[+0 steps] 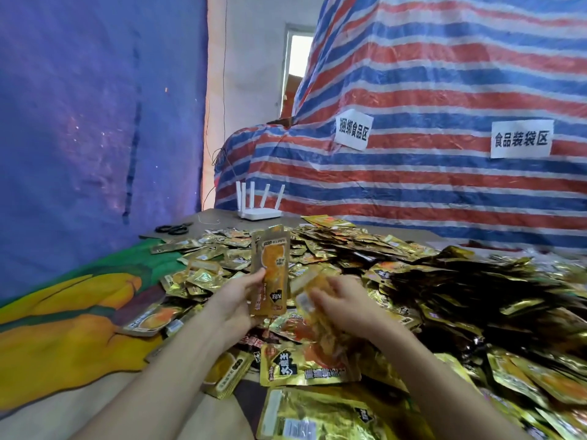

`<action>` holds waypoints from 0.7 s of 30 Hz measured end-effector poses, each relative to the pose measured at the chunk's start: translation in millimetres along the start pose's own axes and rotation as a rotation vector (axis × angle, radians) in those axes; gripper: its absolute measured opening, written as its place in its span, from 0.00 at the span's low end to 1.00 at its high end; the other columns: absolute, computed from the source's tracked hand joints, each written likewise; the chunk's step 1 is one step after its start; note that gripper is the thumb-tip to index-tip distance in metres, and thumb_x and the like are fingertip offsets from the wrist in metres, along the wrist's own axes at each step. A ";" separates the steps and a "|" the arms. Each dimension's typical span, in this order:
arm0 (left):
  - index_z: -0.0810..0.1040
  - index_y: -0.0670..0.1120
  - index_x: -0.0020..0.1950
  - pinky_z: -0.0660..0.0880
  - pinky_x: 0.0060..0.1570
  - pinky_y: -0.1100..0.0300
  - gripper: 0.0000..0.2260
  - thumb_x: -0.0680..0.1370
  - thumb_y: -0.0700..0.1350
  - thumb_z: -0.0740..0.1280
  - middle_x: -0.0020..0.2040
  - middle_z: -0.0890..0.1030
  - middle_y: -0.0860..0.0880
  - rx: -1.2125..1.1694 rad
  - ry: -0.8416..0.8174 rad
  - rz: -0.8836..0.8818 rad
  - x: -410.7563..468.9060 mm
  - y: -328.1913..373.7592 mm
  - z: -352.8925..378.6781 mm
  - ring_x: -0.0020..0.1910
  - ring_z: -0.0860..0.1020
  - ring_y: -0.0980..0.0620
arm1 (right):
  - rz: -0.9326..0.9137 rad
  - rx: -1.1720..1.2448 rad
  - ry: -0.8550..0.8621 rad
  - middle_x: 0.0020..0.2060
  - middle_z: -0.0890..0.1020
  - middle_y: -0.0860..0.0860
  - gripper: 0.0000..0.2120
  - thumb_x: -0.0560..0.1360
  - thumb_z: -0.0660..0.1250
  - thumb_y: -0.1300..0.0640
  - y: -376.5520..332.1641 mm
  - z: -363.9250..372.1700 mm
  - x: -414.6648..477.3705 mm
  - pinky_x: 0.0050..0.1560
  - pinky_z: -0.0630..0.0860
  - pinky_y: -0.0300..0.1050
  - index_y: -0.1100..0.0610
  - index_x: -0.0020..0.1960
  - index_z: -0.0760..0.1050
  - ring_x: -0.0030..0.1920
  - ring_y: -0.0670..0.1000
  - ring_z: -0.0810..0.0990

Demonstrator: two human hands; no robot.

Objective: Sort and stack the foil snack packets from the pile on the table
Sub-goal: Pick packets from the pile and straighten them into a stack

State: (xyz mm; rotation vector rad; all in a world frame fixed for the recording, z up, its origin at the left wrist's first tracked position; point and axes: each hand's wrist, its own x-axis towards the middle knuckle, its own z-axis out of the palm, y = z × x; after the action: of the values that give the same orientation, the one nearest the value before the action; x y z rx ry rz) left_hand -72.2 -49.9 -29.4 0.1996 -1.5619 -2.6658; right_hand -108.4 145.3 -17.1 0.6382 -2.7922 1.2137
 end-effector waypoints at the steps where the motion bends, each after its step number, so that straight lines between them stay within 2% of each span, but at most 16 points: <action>1: 0.78 0.39 0.58 0.76 0.42 0.48 0.09 0.82 0.42 0.63 0.40 0.85 0.43 0.006 0.003 0.005 0.9 0.3 -0.4 0.42 0.83 0.43 | -0.019 -0.203 -0.053 0.43 0.82 0.48 0.08 0.82 0.63 0.50 2.7 5.9 1.2 0.43 0.81 0.46 0.53 0.51 0.76 0.43 0.49 0.83; 2: 0.78 0.39 0.58 0.76 0.43 0.48 0.09 0.82 0.42 0.63 0.41 0.86 0.42 0.013 0.007 0.008 1.4 0.5 -0.9 0.42 0.84 0.43 | -0.041 -0.379 -0.082 0.45 0.81 0.48 0.09 0.82 0.63 0.47 4.3 11.1 2.3 0.46 0.79 0.47 0.53 0.52 0.75 0.46 0.51 0.81; 4: 0.79 0.38 0.59 0.78 0.45 0.46 0.10 0.81 0.41 0.64 0.46 0.86 0.40 0.017 0.031 0.009 3.1 0.3 -2.4 0.42 0.84 0.42 | -0.064 -0.539 -0.074 0.50 0.82 0.49 0.11 0.80 0.66 0.44 2.7 16.3 4.1 0.51 0.78 0.48 0.52 0.54 0.75 0.50 0.52 0.80; 6: 0.78 0.37 0.61 0.79 0.44 0.46 0.11 0.80 0.39 0.66 0.51 0.84 0.38 0.013 0.072 0.010 4.9 0.6 -3.3 0.44 0.83 0.41 | -0.067 -0.552 -0.040 0.52 0.83 0.49 0.12 0.78 0.68 0.44 0.0 16.8 5.8 0.53 0.79 0.49 0.51 0.55 0.77 0.52 0.52 0.81; 8: 0.79 0.36 0.61 0.79 0.41 0.47 0.12 0.79 0.39 0.68 0.53 0.84 0.37 0.007 0.107 0.018 6.5 1.0 -3.9 0.44 0.83 0.41 | -0.074 -0.527 0.000 0.49 0.84 0.47 0.11 0.76 0.71 0.45 -1.6 17.8 5.1 0.50 0.80 0.47 0.50 0.53 0.80 0.49 0.50 0.82; 10: 0.79 0.36 0.61 0.79 0.41 0.48 0.13 0.78 0.39 0.69 0.52 0.84 0.37 -0.001 0.126 0.031 6.4 2.2 -3.4 0.43 0.83 0.41 | -0.091 -0.371 0.066 0.46 0.83 0.45 0.09 0.76 0.73 0.47 -0.6 18.0 4.2 0.47 0.81 0.48 0.50 0.52 0.80 0.46 0.47 0.81; 11: 0.79 0.36 0.61 0.80 0.43 0.47 0.14 0.77 0.39 0.70 0.52 0.84 0.37 0.000 0.133 0.043 6.1 2.7 -3.5 0.45 0.84 0.40 | -0.089 -0.235 0.104 0.46 0.82 0.44 0.10 0.76 0.73 0.49 -0.1 16.6 3.3 0.45 0.81 0.46 0.51 0.55 0.79 0.46 0.46 0.82; 13: 0.76 0.36 0.65 0.78 0.56 0.41 0.22 0.73 0.40 0.73 0.57 0.83 0.37 0.008 0.161 0.062 6.1 2.8 -5.0 0.55 0.82 0.37 | -0.071 0.028 0.153 0.51 0.81 0.47 0.17 0.77 0.73 0.53 0.9 11.4 1.3 0.41 0.80 0.40 0.51 0.64 0.75 0.47 0.46 0.83; 14: 0.73 0.37 0.68 0.74 0.62 0.39 0.27 0.71 0.41 0.75 0.62 0.81 0.37 0.009 0.165 0.082 6.8 2.9 -5.4 0.61 0.79 0.37 | -0.075 0.100 0.183 0.53 0.82 0.49 0.16 0.78 0.72 0.54 1.1 7.9 0.5 0.41 0.81 0.41 0.51 0.65 0.75 0.47 0.47 0.83; 16: 0.65 0.40 0.75 0.67 0.70 0.37 0.34 0.72 0.39 0.75 0.71 0.74 0.39 0.033 0.178 0.166 8.1 2.7 -4.6 0.69 0.73 0.39 | -0.093 0.160 0.270 0.47 0.86 0.50 0.05 0.79 0.70 0.55 2.4 0.1 -1.5 0.41 0.83 0.45 0.49 0.54 0.81 0.41 0.47 0.85; 17: 0.61 0.41 0.78 0.65 0.71 0.38 0.36 0.73 0.38 0.74 0.73 0.72 0.41 0.043 0.195 0.211 8.7 2.1 -3.1 0.70 0.72 0.40 | -0.100 0.202 0.315 0.43 0.86 0.49 0.04 0.80 0.69 0.55 4.0 -3.0 -2.8 0.39 0.83 0.46 0.48 0.49 0.82 0.39 0.47 0.85; 18: 0.59 0.42 0.79 0.65 0.72 0.40 0.37 0.74 0.37 0.74 0.71 0.73 0.43 0.050 0.202 0.256 8.6 1.2 -1.5 0.67 0.73 0.43 | -0.098 0.274 0.359 0.39 0.86 0.48 0.05 0.81 0.68 0.56 5.4 -5.8 -4.1 0.36 0.83 0.46 0.49 0.48 0.82 0.37 0.47 0.86; 20: 0.57 0.43 0.79 0.66 0.71 0.43 0.37 0.75 0.38 0.73 0.66 0.75 0.45 0.100 0.222 0.327 8.5 -0.6 0.2 0.61 0.76 0.47 | -0.051 0.482 0.402 0.38 0.87 0.49 0.06 0.82 0.65 0.56 6.9 -10.3 -5.7 0.35 0.83 0.45 0.53 0.53 0.82 0.38 0.48 0.86; 21: 0.56 0.45 0.80 0.65 0.71 0.42 0.37 0.76 0.41 0.73 0.69 0.73 0.45 0.141 0.235 0.343 8.6 -2.4 1.4 0.63 0.74 0.46 | -0.011 0.596 0.400 0.40 0.87 0.50 0.07 0.83 0.64 0.55 6.9 -11.4 -5.9 0.38 0.84 0.50 0.54 0.55 0.81 0.40 0.51 0.87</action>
State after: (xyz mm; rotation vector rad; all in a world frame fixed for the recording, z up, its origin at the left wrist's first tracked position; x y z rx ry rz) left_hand -80.9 -48.4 -31.6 0.2176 -1.5481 -2.1913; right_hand -107.2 159.7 -15.0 0.3629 -2.0964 1.9353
